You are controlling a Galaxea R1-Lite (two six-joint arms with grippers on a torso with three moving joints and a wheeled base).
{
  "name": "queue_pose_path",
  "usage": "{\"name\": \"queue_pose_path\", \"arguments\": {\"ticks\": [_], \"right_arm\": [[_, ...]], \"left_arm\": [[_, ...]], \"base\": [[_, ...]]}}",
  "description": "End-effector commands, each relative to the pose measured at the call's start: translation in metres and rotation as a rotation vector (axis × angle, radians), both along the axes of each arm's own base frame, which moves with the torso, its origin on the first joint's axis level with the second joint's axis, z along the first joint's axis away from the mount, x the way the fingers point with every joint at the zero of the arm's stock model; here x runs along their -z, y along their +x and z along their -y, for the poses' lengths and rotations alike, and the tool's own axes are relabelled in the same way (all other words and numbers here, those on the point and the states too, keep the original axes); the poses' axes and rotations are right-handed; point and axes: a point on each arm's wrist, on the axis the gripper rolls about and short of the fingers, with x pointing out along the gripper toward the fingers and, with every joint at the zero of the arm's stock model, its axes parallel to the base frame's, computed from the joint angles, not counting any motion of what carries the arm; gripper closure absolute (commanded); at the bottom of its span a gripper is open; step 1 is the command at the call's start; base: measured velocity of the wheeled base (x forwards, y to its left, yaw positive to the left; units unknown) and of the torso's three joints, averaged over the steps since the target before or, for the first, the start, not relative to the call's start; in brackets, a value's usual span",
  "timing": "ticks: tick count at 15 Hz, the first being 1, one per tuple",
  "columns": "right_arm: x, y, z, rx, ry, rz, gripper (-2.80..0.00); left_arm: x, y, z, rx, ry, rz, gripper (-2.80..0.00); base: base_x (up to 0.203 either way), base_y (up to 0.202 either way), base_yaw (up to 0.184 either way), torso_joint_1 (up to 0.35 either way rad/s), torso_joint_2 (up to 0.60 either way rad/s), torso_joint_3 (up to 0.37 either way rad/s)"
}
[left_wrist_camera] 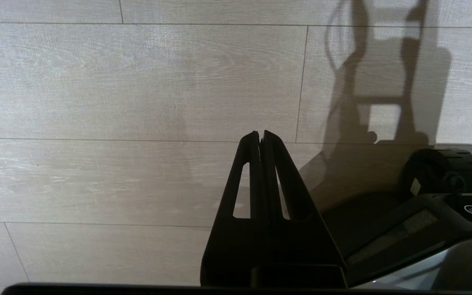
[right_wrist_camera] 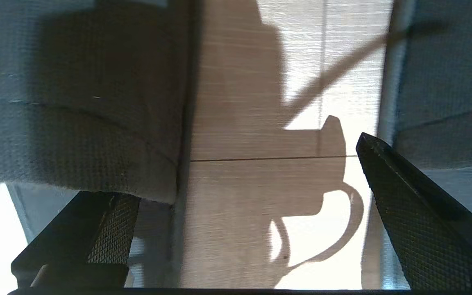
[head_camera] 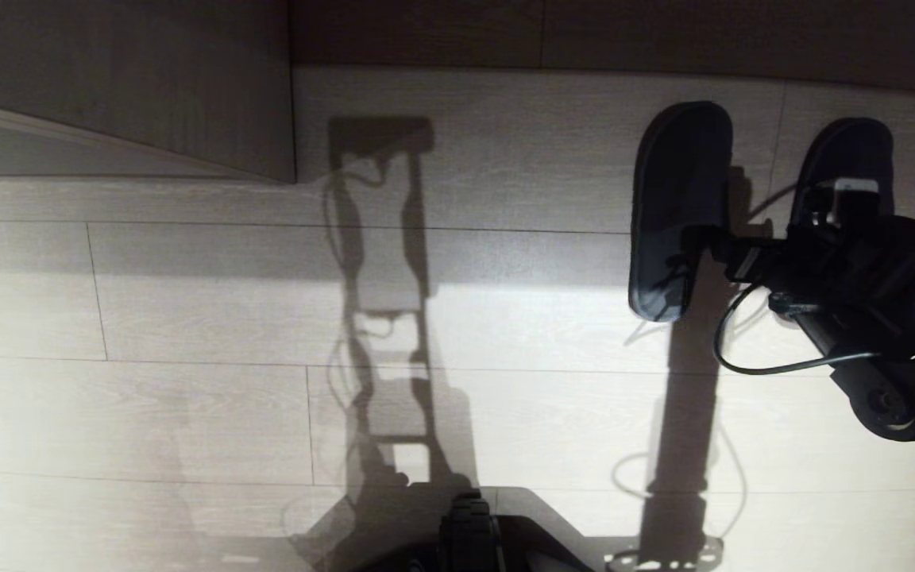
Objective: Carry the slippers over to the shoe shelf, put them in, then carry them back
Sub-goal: Pick up the slippers on the floor
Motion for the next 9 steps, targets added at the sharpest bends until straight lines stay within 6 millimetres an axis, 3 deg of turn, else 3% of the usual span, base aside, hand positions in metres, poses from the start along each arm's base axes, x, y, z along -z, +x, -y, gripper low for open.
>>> {"name": "queue_pose_path", "arguments": {"ticks": [1,5,9], "right_arm": [[0.0,-0.001,0.005,0.016,-0.001,0.005,-2.8],[0.002,0.001,0.009,0.019,0.001,-0.008,-2.8],[-0.009,0.006,-0.011,-0.044,0.008,0.035,-2.8]], "left_arm": [[0.0,0.0,0.0,-0.001,0.0,0.001,0.0],[0.0,0.0,0.0,-0.001,0.0,0.001,0.0],[0.0,0.0,0.0,-0.001,0.0,0.001,0.0]], "base": [[0.0,0.0,0.0,0.0,0.0,0.0],[0.0,0.0,0.0,0.0,0.0,0.0],[0.0,0.0,0.0,0.0,0.0,0.0]]}}
